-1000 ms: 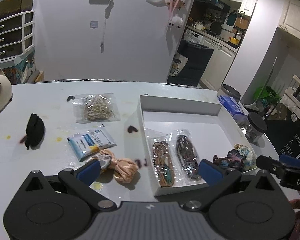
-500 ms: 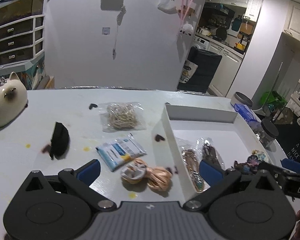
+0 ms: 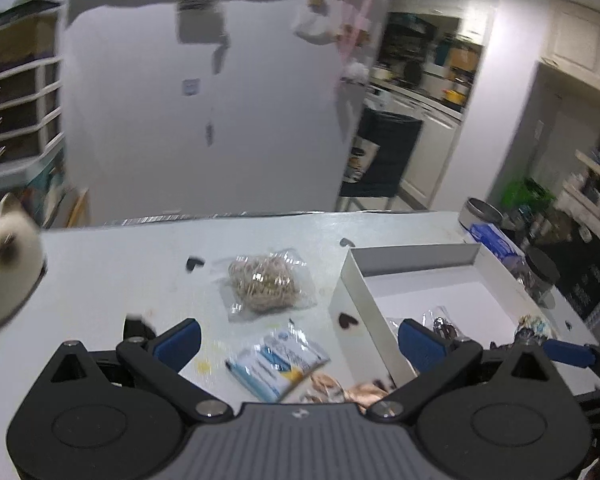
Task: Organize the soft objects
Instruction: 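Grasp the clear bag of beige cords with the left tool while the right tool grasps the peach satin scrunchies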
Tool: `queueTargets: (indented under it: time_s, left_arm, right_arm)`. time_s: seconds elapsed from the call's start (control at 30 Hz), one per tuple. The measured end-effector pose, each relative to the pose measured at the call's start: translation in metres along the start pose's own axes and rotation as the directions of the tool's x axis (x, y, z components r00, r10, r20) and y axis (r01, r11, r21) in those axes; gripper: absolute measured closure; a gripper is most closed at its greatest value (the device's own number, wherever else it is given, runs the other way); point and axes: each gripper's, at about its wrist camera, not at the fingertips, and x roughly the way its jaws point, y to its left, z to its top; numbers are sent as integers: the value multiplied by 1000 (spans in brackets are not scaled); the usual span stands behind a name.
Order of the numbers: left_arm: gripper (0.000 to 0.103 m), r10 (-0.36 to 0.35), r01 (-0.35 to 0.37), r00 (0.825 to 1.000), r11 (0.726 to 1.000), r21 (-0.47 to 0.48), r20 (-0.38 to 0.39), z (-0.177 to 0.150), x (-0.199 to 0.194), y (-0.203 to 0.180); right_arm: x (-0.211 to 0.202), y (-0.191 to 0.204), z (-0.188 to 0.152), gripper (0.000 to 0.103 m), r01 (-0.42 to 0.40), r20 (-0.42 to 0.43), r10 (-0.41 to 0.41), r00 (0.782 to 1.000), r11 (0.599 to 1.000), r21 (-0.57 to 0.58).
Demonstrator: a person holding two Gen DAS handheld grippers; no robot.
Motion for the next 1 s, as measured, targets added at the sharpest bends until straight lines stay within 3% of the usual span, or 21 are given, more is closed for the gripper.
queueTargets:
  time_s: [0.17,0.33,0.43,0.57,0.83,1.0]
  left_arm:
    - [0,-78,81,997,987,140,-25,22,32,13]
    - [2,-150,156,988,946,284,-44,37,72,24]
    - [6,-157,165,986,883,439,-55,42,98,24]
    - [11,-157,187,982,777,602,-102,42,135,24]
    - [12,-145,245,969,626,740,-198,35,197,27]
    - [12,-155,286,958,568,771,-241,30,222,26]
  right_arm:
    - [15,20,5,0,-5,-27,6,1000,1000,13]
    - [30,34,9,0,-27,-62,30,998,999,47]
    - [41,41,12,0,-41,-88,47,995,997,71]
    - [61,47,15,0,-46,-142,68,988,987,155]
    - [97,67,9,0,-34,-230,104,968,956,290]
    - [117,78,-5,0,20,-300,90,950,939,344]
